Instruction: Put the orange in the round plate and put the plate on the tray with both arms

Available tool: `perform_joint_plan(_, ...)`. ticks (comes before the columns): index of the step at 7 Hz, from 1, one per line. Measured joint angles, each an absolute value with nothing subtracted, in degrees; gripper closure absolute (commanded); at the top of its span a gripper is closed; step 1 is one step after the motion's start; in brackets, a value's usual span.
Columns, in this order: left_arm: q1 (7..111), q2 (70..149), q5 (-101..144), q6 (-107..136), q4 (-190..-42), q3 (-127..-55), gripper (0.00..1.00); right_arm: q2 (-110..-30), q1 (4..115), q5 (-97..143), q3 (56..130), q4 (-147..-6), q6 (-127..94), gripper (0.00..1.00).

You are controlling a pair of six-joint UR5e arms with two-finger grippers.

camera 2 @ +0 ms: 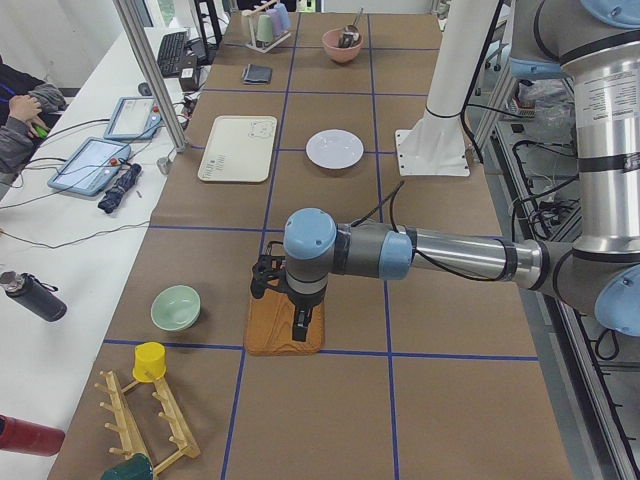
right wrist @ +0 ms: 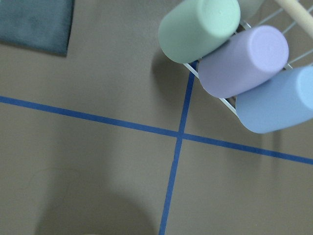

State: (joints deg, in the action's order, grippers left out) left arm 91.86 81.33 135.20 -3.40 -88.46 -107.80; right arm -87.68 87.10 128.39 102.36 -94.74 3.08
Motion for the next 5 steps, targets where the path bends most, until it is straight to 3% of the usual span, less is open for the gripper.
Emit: perform_joint_plan(5, 92.7, 86.0, 135.6, -2.8, -99.9, -105.9, 0.02, -86.6, 86.8, 129.2, 103.9, -85.3, 2.5, 0.00)
